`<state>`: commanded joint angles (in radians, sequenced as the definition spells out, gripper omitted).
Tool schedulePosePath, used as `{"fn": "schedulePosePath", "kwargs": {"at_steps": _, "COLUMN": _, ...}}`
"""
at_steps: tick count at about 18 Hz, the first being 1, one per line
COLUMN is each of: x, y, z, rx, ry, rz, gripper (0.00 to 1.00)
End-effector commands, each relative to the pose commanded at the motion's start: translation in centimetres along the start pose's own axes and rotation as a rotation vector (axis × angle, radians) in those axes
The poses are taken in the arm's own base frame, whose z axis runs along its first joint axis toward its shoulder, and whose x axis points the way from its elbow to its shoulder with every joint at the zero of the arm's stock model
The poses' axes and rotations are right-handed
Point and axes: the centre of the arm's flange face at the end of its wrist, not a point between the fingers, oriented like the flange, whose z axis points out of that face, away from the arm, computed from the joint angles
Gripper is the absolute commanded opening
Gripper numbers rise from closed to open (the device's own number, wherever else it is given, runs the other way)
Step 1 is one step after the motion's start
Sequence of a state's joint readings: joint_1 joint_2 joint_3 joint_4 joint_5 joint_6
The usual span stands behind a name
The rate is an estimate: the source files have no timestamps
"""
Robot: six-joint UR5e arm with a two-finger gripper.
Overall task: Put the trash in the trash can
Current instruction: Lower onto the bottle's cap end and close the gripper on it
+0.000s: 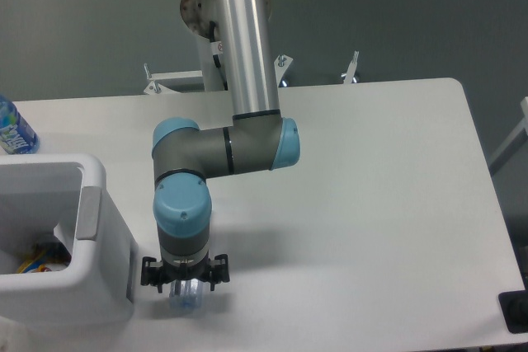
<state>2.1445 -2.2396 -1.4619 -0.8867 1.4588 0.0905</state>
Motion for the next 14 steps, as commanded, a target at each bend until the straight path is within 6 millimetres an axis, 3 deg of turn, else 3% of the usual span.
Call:
{"fn": "schedulePosePath", "kwargs": {"at_steps": 5, "x": -0.2, "y": -0.4, "z": 1.5, "rx": -0.016, "ry": -0.020, "rz": 0.000, "gripper": 1.00}}
{"fn": "schedulePosePath", "kwargs": {"at_steps": 11, "x": -0.4, "y": -0.4, "z": 1.9, "rx": -0.023, "ry": -0.033, "rz": 0.000, "gripper": 1.00}}
{"fn": "schedulePosePath", "kwargs": {"at_steps": 14, "x": -0.5, "y": -0.4, "z": 1.9, "rx": -0.023, "ry": -0.047, "rz": -0.005, "gripper": 0.92}}
